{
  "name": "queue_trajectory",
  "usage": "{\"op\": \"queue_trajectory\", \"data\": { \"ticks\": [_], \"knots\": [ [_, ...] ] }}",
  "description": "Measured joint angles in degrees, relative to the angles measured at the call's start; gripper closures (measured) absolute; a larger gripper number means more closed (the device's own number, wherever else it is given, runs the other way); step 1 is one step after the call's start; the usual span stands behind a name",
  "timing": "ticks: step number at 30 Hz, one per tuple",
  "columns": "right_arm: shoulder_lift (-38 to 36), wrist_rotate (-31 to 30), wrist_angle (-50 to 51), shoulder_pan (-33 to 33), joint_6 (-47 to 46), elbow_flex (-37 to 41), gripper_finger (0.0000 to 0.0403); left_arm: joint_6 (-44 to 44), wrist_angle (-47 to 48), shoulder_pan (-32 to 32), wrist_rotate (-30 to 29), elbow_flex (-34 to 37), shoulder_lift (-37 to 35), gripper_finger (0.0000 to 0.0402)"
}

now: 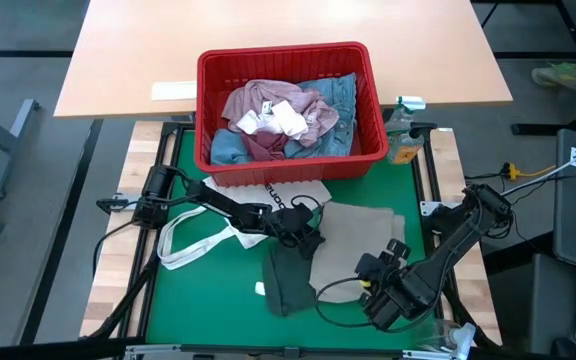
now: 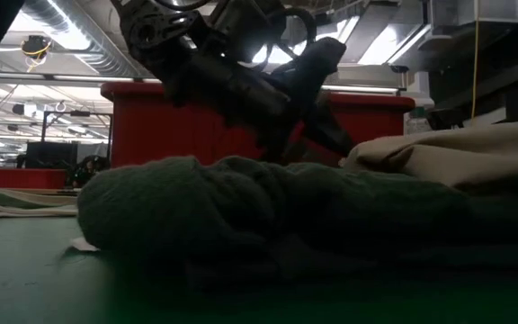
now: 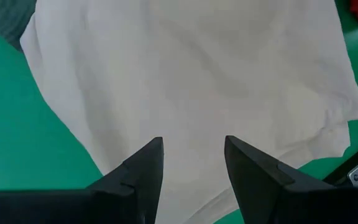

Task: Fold laundry
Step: Fold the grey shorts

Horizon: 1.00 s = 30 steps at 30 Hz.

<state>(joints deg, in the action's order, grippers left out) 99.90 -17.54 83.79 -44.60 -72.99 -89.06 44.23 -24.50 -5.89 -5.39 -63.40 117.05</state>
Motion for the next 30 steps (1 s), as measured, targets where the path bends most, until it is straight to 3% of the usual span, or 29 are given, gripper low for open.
{"op": "queue_trajectory", "data": {
  "ticks": [7, 15, 24, 30],
  "knots": [
    [0.0, 0.02, 0.06, 0.0, -0.18, 0.0, 0.0231, -1.29, -0.82, 0.0, 0.09, 0.0, 0.0, 0.0391],
    [0.0, 4.31, -1.34, -0.09, -0.2, 0.0, 0.0231, -1.35, -0.61, 0.0, 0.63, 0.0, -0.48, 0.0399],
    [0.46, 3.18, -23.04, -3.45, 6.45, 4.41, 0.0231, -1.36, -0.5, 0.0, 0.66, 0.0, -0.48, 0.04],
    [3.27, 3.17, -23.12, -6.39, 8.52, 7.34, 0.0231, -1.38, -0.45, 0.0, 0.66, 0.0, -0.48, 0.0401]
  ]
}}
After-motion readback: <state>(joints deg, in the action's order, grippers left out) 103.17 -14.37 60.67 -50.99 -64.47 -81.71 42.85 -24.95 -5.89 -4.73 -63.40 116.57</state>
